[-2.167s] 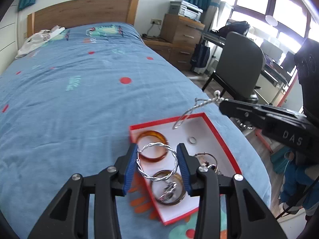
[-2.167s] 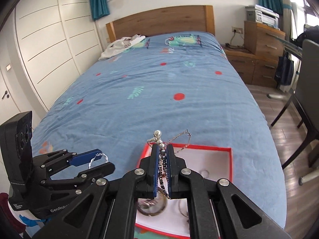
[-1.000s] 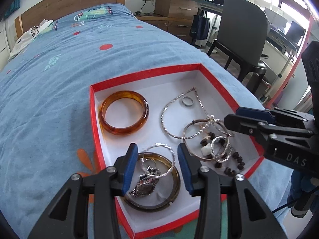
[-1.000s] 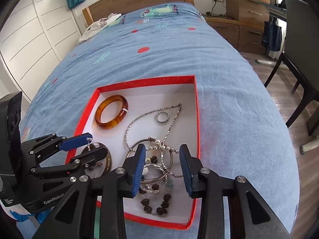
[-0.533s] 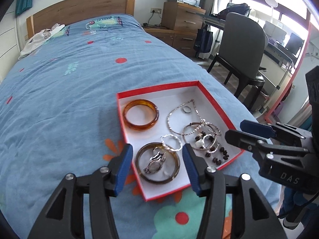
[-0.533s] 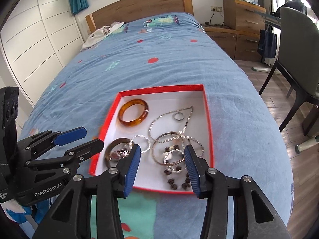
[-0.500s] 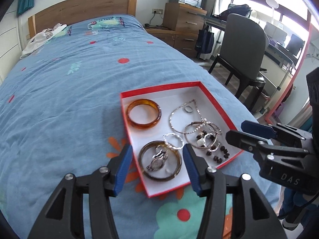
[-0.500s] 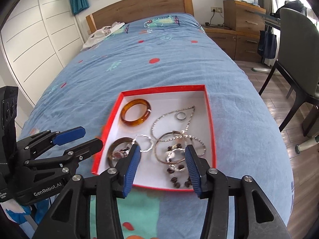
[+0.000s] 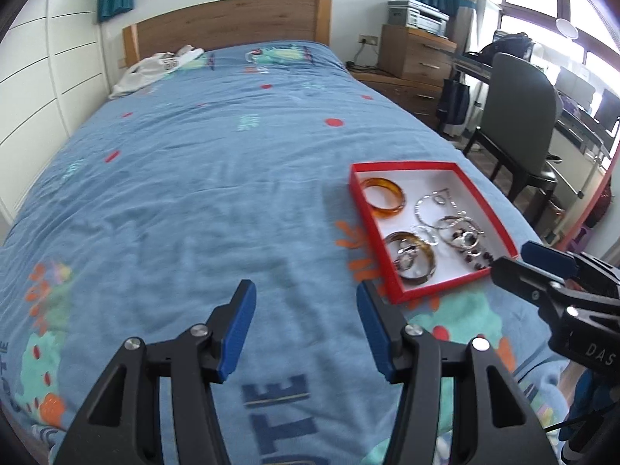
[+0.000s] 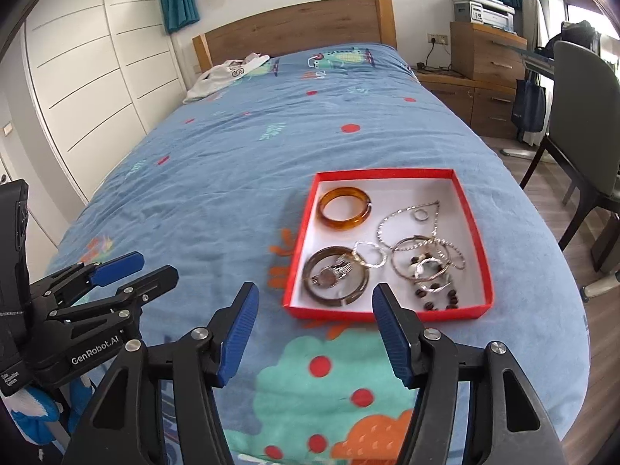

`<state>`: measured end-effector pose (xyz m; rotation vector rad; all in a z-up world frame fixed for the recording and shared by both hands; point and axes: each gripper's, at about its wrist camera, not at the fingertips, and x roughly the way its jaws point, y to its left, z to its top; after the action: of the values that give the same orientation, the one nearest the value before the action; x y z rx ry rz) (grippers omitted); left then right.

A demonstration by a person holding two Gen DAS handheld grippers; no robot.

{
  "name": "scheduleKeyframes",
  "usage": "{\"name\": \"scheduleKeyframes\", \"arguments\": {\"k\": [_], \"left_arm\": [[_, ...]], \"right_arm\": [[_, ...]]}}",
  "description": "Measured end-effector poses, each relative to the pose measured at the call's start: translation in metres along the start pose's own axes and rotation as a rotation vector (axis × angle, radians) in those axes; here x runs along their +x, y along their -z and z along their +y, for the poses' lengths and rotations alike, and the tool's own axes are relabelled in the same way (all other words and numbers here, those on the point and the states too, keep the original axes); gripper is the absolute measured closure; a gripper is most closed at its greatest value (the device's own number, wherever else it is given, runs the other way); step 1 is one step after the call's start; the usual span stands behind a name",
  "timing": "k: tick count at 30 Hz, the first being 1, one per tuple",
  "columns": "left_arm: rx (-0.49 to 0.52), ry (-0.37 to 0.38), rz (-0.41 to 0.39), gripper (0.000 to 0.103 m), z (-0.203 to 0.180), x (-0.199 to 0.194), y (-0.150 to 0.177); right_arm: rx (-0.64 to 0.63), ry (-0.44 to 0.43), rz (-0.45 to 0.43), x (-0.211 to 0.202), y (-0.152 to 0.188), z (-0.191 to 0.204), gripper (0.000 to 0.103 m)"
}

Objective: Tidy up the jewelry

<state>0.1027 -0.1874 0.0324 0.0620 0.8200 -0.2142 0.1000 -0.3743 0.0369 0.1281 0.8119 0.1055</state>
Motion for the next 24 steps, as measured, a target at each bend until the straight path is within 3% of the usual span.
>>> {"name": "scheduleKeyframes", "arguments": {"k": [3,7,15,24], "left_arm": [[-0.015,-0.024,-0.015,0.051,0.015,-0.015,0.009],[-0.046,-0.037,-0.026,0.051,0.033,-0.031,0.02],[-0.079,-0.059,-0.052,0.051,0.048,-0.052,0.029],[-0.067,-0.061,-0.098,0.051,0.044,-0.08,0.031]], "right_arm": [[0.008,0.002,-0.014,-0.008,0.01,0.012,0.031],[0.005,0.019,-0.023,-0.014,0.021,0.025,0.027],[-0.017,0.059,-0.062,-0.032,0.033,0.038,0.003],[-0.007,0.071,-0.101,-0.058,0.033,0.042,0.001]]}}
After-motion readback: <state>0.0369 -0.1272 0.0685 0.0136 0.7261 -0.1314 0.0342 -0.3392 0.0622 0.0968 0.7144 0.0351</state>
